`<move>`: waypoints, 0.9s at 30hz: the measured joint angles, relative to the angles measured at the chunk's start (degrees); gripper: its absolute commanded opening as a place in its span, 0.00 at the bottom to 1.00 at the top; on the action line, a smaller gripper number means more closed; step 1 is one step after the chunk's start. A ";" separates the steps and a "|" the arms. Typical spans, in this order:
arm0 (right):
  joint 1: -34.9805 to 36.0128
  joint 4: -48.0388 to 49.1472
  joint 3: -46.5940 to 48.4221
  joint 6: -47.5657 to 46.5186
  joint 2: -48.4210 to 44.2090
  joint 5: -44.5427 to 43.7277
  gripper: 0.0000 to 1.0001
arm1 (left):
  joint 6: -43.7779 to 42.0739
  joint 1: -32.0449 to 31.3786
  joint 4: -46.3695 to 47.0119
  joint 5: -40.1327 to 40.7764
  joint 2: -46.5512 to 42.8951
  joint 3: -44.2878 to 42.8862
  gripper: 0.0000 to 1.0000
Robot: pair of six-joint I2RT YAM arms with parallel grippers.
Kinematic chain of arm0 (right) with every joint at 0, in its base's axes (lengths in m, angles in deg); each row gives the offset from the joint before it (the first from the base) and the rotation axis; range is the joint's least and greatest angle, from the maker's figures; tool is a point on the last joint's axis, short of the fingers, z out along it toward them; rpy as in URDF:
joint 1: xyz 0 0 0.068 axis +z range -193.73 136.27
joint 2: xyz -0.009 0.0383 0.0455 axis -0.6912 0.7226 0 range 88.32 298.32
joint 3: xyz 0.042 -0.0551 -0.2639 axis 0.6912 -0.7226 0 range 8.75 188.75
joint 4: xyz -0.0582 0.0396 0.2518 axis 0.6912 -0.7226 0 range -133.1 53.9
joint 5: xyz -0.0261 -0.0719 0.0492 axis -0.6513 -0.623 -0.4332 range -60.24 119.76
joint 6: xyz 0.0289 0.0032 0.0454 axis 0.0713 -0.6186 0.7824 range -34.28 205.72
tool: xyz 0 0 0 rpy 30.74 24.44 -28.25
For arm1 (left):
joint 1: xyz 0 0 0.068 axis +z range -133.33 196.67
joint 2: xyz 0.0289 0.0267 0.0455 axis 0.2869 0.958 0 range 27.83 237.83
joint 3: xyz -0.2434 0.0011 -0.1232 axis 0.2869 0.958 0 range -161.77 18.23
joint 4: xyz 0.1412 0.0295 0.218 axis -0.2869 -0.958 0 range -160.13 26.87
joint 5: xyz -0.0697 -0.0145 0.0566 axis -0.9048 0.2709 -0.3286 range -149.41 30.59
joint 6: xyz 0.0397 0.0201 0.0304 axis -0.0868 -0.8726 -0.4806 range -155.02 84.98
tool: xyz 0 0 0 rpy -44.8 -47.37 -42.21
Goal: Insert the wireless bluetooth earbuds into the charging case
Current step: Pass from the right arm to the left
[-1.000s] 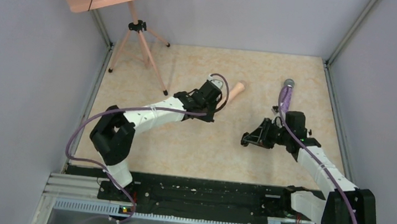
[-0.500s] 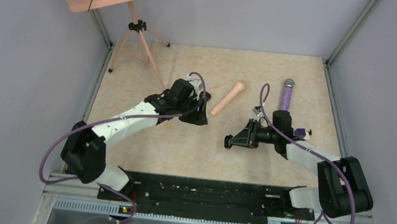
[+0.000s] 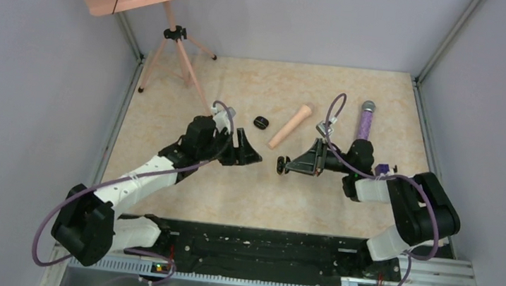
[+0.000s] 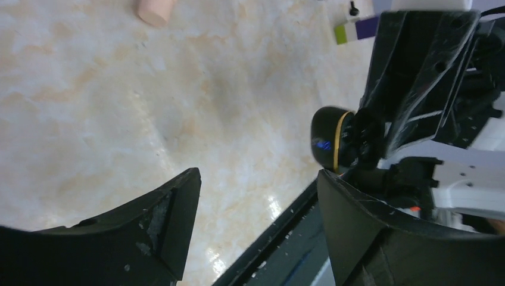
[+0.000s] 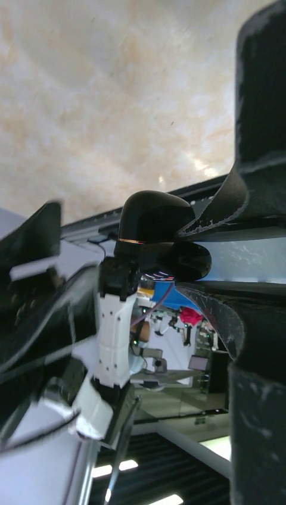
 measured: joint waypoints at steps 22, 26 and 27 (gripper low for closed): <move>0.35 30.21 -0.22 28.63 4.42 2.49 0.00 | 28.00 0.04 45.29 -18.29 6.32 11.39 0.81; 0.37 30.32 -0.22 29.20 4.00 2.49 0.00 | 29.77 -0.28 48.63 -20.15 8.48 11.39 0.81; 0.37 30.36 -0.22 29.27 3.87 2.49 0.00 | 29.92 -0.44 49.11 -20.50 8.76 11.39 0.80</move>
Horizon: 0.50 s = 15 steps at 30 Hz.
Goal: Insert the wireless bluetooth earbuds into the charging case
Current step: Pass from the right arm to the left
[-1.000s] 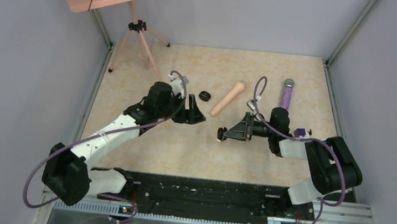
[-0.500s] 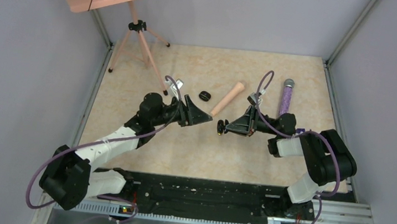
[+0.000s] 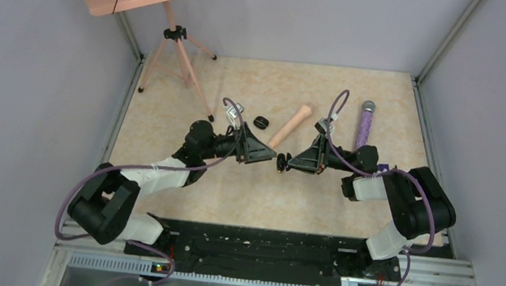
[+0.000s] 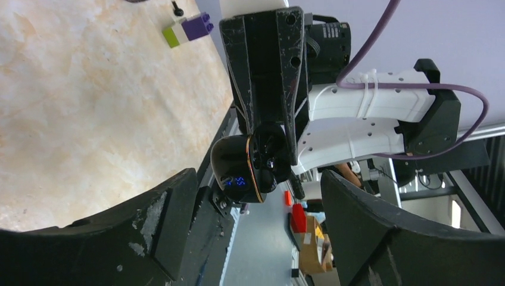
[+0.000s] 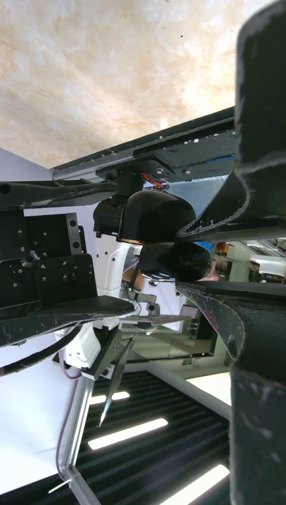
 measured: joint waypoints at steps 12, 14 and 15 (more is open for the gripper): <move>0.39 0.09 0.00 0.15 -0.22 -0.02 0.00 | 5.33 -1.25 9.18 -2.89 7.89 -0.02 0.69; 0.39 0.07 0.00 0.20 -0.22 -0.02 0.00 | 7.41 -1.25 12.66 -3.28 9.88 -0.02 0.66; 0.39 0.09 0.00 0.35 -0.22 -0.02 0.00 | 8.50 -1.22 14.47 -3.52 10.80 -0.02 0.64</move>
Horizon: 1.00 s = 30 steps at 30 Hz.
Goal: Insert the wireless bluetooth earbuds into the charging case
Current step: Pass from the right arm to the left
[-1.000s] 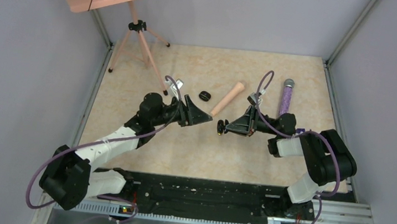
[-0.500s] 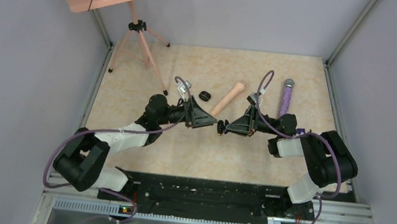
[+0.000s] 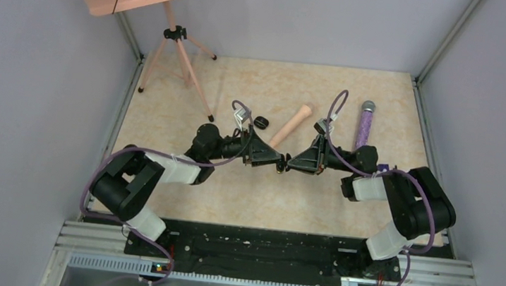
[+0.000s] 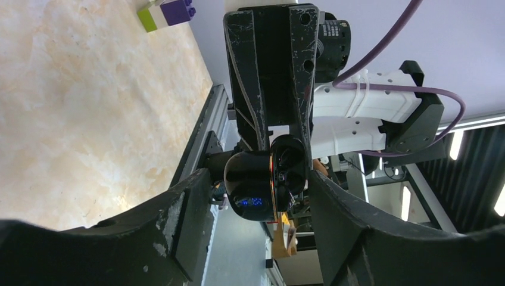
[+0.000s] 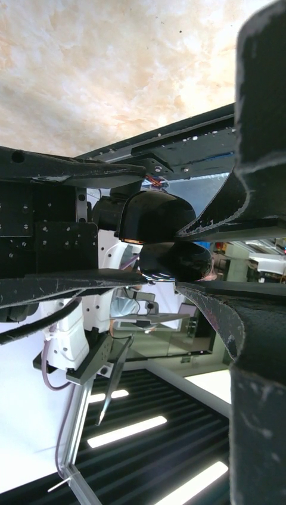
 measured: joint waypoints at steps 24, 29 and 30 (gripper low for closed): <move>0.07 1.29 0.00 1.07 -0.94 0.13 0.00 | 5.11 -1.38 9.14 -1.20 5.38 -1.11 0.41; 0.07 1.27 0.00 1.09 -1.31 0.22 0.00 | 5.18 -1.40 9.03 -1.25 5.49 -1.27 0.26; 0.07 1.29 0.00 1.11 -1.36 0.22 0.00 | 5.22 -1.40 9.03 -1.29 5.49 -1.31 0.23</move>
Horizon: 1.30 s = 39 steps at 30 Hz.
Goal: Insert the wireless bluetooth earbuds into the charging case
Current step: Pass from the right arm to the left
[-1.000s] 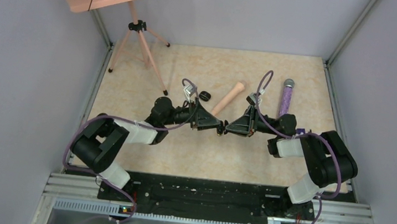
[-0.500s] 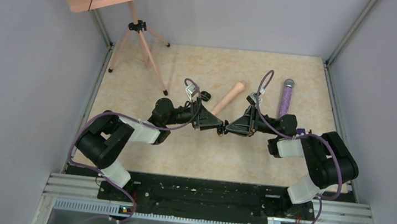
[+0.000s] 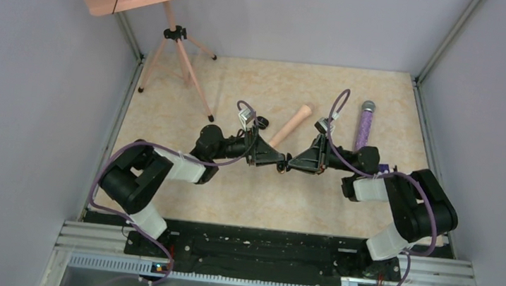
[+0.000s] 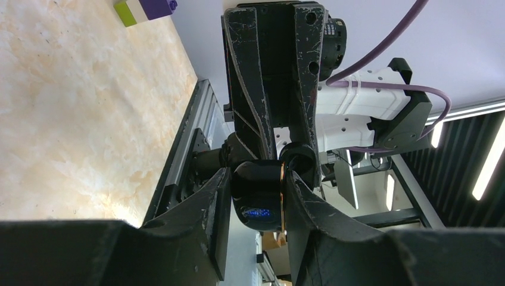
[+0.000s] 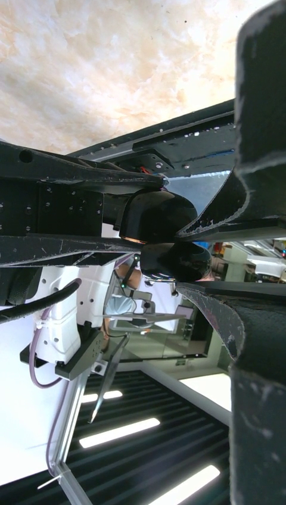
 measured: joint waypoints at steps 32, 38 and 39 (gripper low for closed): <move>-21.33 -115.99 32.13 -68.57 -25.83 -57.83 0.76 | -29.18 1.88 -57.99 12.96 -17.99 -12.85 0.00; -38.12 -117.63 27.76 -68.08 -24.11 -65.40 0.62 | -34.47 1.88 -65.09 14.78 -20.59 -13.73 0.00; -38.93 -117.50 27.08 -67.89 -23.12 -65.81 0.61 | -34.88 1.88 -65.81 14.78 -20.52 -13.73 0.00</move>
